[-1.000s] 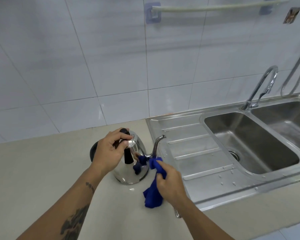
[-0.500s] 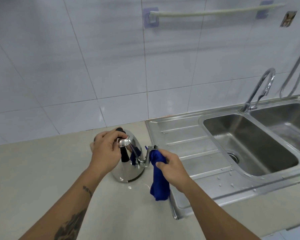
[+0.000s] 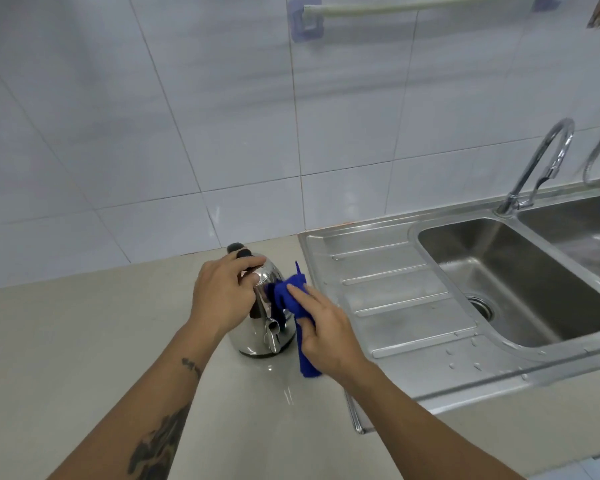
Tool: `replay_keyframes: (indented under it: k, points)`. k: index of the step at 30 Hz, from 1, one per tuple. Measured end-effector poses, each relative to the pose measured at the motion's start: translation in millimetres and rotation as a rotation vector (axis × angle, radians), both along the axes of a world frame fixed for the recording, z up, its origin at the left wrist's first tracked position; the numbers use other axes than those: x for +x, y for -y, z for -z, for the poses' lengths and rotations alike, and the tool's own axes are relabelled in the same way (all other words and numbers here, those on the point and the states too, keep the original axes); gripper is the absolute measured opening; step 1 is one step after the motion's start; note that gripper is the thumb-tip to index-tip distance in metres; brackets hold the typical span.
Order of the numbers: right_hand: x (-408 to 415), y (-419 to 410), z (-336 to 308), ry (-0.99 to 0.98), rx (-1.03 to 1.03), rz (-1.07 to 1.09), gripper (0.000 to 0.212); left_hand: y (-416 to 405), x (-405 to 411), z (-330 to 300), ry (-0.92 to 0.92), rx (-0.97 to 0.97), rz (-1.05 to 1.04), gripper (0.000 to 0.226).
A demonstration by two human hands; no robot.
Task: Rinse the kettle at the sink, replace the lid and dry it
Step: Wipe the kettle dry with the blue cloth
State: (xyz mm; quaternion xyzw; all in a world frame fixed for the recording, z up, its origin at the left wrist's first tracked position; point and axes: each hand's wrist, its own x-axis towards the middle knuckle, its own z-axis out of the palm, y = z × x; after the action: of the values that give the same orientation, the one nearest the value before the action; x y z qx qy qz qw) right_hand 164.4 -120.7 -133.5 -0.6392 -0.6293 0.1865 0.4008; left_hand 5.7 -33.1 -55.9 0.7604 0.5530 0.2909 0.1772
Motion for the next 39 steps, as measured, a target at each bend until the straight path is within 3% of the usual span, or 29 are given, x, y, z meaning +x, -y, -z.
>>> replay_keyframes:
  k: [4, 10, 16, 21, 25, 29, 32, 36, 39]
  points:
    - [-13.4, -18.5, 1.3, 0.137, 0.149, -0.034, 0.059, 1.4, -1.8, -14.1, -0.041, -0.035, 0.015, 0.028]
    - [-1.3, -6.6, 33.6, 0.045, -0.017, 0.008, 0.059, 0.0, -5.4, -12.9, -0.017, -0.078, 0.028, 0.030]
    - [-9.5, -28.8, 6.4, 0.193, 0.263, -0.014, 0.057, -3.9, -6.4, -8.3, 0.094, -0.143, 0.066, 0.032]
    - [3.6, -40.9, -4.9, -0.164, -0.135, 0.053, 0.051, -6.9, -11.5, -8.3, 0.192, -0.195, 0.088, 0.032]
    - [4.0, -31.0, -1.5, -0.166, -0.393, 0.079, 0.032, -7.8, -12.4, -7.8, 0.196, -0.190, 0.098, 0.032]
    - [-8.5, -12.7, -15.1, -0.148, -0.231, 0.044, 0.051, -8.2, -16.7, -7.0, 0.207, -0.226, 0.148, 0.030]
    - [-8.6, -23.3, -34.0, -0.245, -0.078, 0.059, 0.056, -8.6, -17.9, -8.1, 0.203, -0.240, 0.194, 0.031]
    - [-6.7, -39.5, -27.1, -0.427, -0.145, 0.177, 0.040, -6.5, -16.8, -10.4, 0.189, -0.225, 0.208, 0.033]
    - [-5.5, -36.7, -12.5, -0.456, -0.324, 0.201, 0.030, 0.0, -8.4, -12.3, 0.115, -0.175, 0.174, 0.036]
